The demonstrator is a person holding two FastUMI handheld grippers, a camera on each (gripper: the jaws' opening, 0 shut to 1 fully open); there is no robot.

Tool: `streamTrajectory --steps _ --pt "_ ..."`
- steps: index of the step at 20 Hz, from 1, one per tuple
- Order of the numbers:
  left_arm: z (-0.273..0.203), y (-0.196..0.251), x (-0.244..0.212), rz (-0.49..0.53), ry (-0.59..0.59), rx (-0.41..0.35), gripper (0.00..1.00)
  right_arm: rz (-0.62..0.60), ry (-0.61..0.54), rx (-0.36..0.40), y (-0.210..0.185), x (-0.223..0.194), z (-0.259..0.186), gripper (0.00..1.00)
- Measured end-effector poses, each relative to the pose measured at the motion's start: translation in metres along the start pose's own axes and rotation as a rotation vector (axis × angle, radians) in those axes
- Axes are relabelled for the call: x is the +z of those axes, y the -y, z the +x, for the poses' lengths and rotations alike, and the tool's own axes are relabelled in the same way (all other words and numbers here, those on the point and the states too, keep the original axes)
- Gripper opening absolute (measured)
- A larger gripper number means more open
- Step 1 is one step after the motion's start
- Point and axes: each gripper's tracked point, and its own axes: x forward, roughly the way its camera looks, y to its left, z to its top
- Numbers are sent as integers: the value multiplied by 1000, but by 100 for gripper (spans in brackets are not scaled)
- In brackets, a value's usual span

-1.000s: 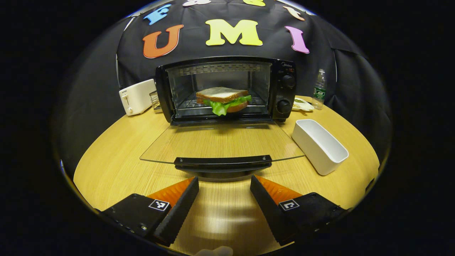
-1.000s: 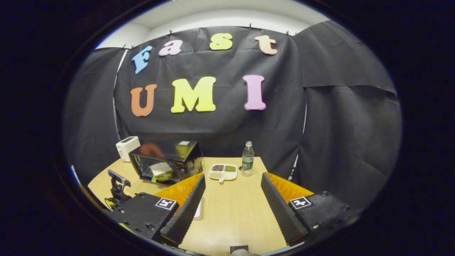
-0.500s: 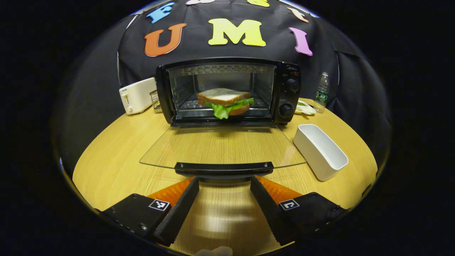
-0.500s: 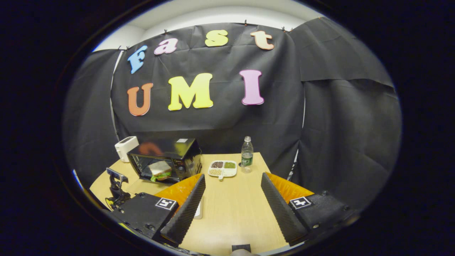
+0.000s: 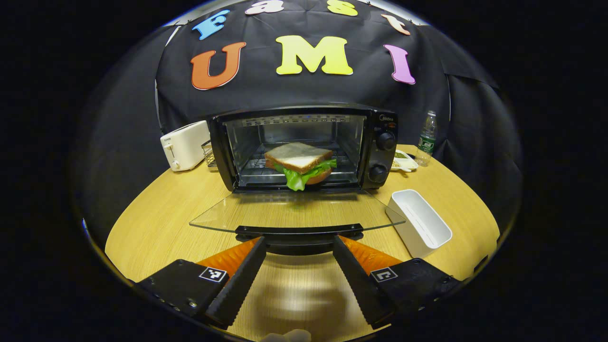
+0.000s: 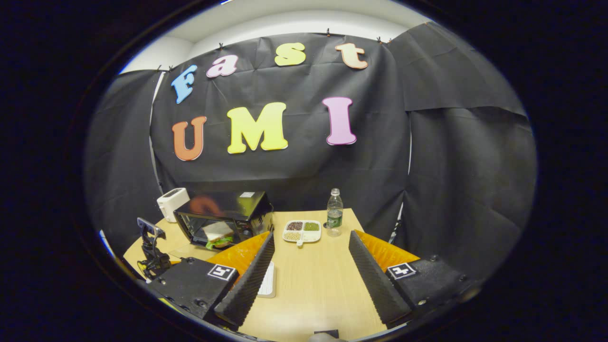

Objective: Open the electric oven with the left hand, put the food in, and close the electric oven.

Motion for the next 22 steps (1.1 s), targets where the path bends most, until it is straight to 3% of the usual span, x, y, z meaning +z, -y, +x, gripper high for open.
streamTrajectory --steps 13,22 --pt "22 -2 119 15 165 15 97 31 30 -18 8 23 12 90" --pt "9 -5 127 39 179 15 97 7 45 -7 -2 33 11 90"
